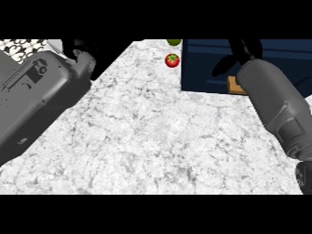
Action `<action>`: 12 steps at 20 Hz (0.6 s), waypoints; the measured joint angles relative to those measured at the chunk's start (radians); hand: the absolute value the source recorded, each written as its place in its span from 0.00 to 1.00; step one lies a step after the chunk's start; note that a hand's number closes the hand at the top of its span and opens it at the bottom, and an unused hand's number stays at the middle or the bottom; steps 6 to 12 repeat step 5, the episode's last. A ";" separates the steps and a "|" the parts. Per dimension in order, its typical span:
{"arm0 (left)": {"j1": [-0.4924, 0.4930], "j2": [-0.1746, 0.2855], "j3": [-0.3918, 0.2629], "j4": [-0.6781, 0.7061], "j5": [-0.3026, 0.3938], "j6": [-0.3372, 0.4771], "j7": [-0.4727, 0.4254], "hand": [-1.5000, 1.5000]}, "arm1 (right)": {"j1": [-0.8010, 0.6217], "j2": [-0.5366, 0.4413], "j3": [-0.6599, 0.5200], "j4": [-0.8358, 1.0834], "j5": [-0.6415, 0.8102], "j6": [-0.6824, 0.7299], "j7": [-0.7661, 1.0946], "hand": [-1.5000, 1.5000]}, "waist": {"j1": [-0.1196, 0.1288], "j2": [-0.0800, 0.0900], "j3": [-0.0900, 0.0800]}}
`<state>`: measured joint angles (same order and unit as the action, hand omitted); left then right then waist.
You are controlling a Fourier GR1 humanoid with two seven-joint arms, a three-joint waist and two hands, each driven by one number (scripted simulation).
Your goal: Pick up the can, place it into the drawer and close the drawer
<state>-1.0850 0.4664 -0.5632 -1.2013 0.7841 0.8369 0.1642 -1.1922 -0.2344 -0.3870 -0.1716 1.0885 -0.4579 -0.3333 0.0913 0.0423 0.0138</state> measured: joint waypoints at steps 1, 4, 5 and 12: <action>0.004 0.007 0.001 -0.005 0.000 -0.002 0.003 0.00 | 0.001 0.001 -0.031 -0.002 -0.033 0.013 -0.019 0.00 | 0.001 -0.002 0.000; 0.020 0.011 -0.003 -0.026 -0.003 -0.001 0.007 0.00 | -0.004 0.001 -0.098 -0.001 -0.101 0.054 -0.058 0.00 | 0.004 -0.002 -0.001; 0.025 0.017 0.001 -0.031 -0.002 -0.002 0.011 0.00 | -0.004 0.002 -0.112 -0.002 -0.116 0.063 -0.075 0.00 | 0.003 -0.002 -0.002; 0.025 0.017 0.001 -0.031 -0.002 -0.002 0.011 0.00 | -0.004 0.002 -0.112 -0.002 -0.116 0.063 -0.075 0.00 | 0.003 -0.002 -0.002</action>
